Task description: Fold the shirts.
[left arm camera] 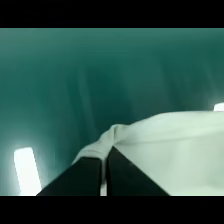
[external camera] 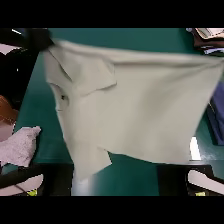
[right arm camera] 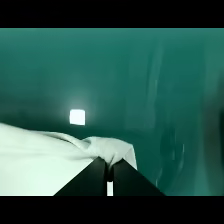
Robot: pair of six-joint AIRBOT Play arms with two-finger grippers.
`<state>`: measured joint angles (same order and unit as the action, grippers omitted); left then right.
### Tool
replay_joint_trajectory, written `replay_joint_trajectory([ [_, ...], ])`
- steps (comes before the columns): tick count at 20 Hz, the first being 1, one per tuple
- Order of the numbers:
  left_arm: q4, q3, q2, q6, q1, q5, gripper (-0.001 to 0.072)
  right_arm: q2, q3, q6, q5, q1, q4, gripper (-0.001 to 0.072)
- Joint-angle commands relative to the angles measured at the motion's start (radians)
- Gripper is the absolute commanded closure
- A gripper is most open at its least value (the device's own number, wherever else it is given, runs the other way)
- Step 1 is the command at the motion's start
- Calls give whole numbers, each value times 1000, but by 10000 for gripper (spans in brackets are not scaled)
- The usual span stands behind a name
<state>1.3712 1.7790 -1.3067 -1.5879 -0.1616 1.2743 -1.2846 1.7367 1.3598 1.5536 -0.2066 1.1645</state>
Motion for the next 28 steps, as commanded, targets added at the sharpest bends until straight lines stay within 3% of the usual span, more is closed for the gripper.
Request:
replay_joint_trajectory([
  [1,14,-34,-246,34,1,1,684,-217,-75,13,-12,122,119,700],
  [4,6,-34,-356,32,29,-156,684,-387,-1,13,-108,136,104,700],
  [8,-15,-28,-369,39,86,-352,685,-512,163,12,-193,129,-14,699],
  [10,-53,-29,-369,87,115,-333,685,-535,215,12,-178,133,-40,699],
  [12,-106,-29,-369,219,135,-255,686,-534,212,12,-137,136,-38,700],
  [15,-114,-36,-369,328,136,-108,686,-494,90,12,-116,136,-38,700],
  [20,-114,-195,-369,319,135,-77,685,-386,-213,-8,-241,160,-40,699],
  [26,-94,-338,-369,276,135,-106,683,-333,-370,-18,-323,186,-40,698],
  [27,-75,-337,-369,234,135,-97,664,-326,-378,-18,-323,186,-40,670],
  [28,-61,-336,-369,222,136,-82,395,-320,-377,-18,-319,180,-40,464],
])
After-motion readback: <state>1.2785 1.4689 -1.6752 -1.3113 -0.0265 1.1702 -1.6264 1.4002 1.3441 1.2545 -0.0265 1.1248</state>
